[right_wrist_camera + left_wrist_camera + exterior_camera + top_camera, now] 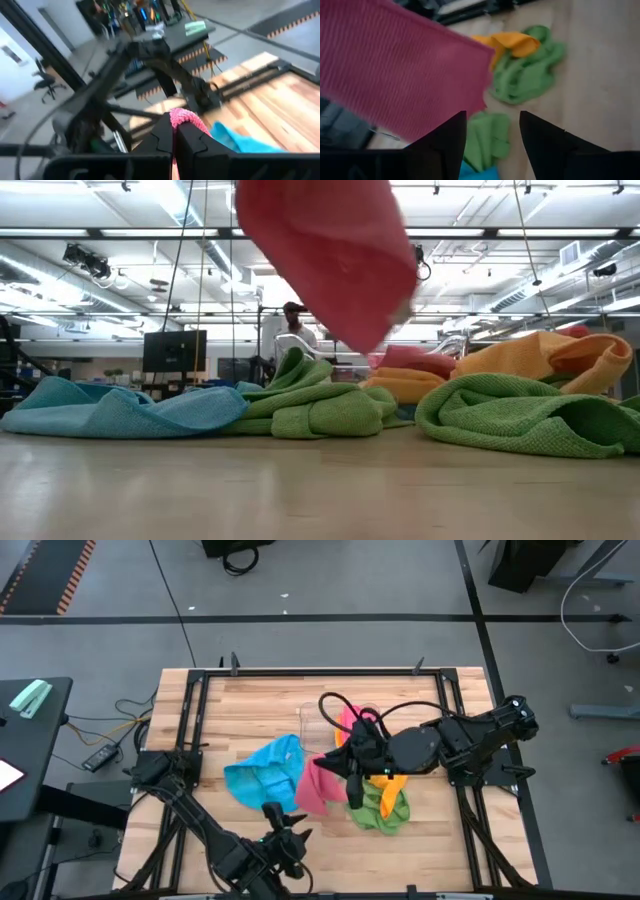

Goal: Fold microfiber towels
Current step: Fold the pink microfiber cloth

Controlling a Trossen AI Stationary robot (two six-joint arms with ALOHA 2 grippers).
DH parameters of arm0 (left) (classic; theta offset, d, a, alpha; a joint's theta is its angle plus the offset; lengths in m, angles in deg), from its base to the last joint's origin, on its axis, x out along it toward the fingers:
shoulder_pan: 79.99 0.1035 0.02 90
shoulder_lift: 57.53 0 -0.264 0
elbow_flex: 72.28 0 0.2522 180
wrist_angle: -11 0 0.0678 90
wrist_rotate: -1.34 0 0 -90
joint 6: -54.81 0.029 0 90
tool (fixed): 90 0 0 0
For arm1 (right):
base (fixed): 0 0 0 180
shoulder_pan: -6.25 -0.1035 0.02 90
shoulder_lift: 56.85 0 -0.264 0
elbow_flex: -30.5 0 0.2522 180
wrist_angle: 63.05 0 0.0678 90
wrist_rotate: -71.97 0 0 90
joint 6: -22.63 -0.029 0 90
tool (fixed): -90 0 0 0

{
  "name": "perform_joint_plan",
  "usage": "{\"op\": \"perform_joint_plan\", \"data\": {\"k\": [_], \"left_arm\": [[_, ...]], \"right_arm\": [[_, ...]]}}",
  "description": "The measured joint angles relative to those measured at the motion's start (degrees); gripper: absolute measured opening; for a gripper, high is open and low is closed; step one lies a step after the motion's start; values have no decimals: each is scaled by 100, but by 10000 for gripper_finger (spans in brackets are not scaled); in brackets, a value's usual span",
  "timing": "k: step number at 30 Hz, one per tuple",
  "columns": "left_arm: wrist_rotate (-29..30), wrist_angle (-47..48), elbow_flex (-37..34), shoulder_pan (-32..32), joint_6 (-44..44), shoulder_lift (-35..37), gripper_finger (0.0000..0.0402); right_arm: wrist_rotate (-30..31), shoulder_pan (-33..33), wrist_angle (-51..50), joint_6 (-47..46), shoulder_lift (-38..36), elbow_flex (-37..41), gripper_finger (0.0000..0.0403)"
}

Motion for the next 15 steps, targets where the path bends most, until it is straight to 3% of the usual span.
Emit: {"op": "perform_joint_plan", "data": {"k": [7,15], "left_arm": [[1274,418,0,-17,162,0,169],[2189,416,0,22,1689,0,136]], "right_arm": [[-9,261,522,174,-64,-7,8],[-13,772,725,390,-90,-458,8]]}}
